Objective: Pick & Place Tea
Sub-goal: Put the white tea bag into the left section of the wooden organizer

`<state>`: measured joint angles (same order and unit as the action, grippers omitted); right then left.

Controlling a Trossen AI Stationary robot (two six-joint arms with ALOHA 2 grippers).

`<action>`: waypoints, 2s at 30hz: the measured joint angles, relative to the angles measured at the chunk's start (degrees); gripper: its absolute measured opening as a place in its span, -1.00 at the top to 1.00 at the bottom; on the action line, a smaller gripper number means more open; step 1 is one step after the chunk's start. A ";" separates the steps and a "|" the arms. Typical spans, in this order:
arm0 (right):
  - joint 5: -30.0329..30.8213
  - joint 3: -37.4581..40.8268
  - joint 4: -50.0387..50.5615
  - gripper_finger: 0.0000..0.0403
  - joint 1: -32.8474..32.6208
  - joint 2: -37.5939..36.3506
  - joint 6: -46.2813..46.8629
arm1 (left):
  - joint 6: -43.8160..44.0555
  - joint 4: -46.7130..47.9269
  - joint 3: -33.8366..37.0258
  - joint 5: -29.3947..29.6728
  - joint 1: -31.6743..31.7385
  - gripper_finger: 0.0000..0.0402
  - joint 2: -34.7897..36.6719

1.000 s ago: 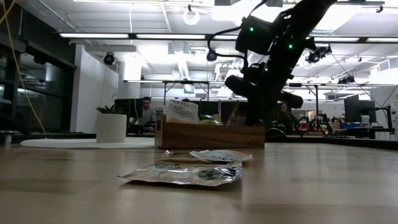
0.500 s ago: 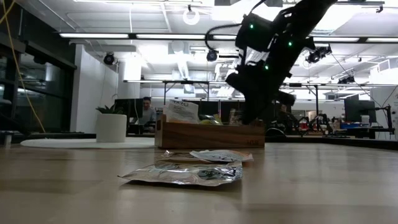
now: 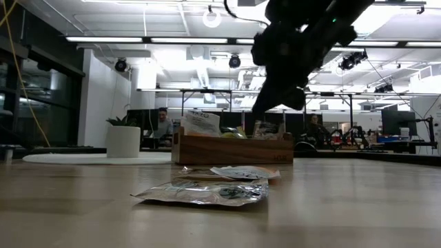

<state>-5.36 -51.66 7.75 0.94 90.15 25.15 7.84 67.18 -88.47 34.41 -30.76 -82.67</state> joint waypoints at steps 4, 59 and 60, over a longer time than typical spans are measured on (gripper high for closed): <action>-1.68 0.00 0.04 1.00 -5.57 0.15 -1.41 | 0.13 0.77 0.00 0.00 -0.02 0.21 0.00; 10.69 -0.02 -5.13 -0.09 -18.66 12.20 0.37 | 11.55 9.29 0.04 7.89 -8.76 0.21 0.01; 9.91 -0.02 -5.45 -0.09 -18.93 12.20 0.37 | 11.57 9.29 0.04 7.89 -8.76 0.21 0.00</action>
<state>4.55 -51.68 2.30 -17.99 102.35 25.52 19.41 76.47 -88.42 42.30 -39.53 -82.67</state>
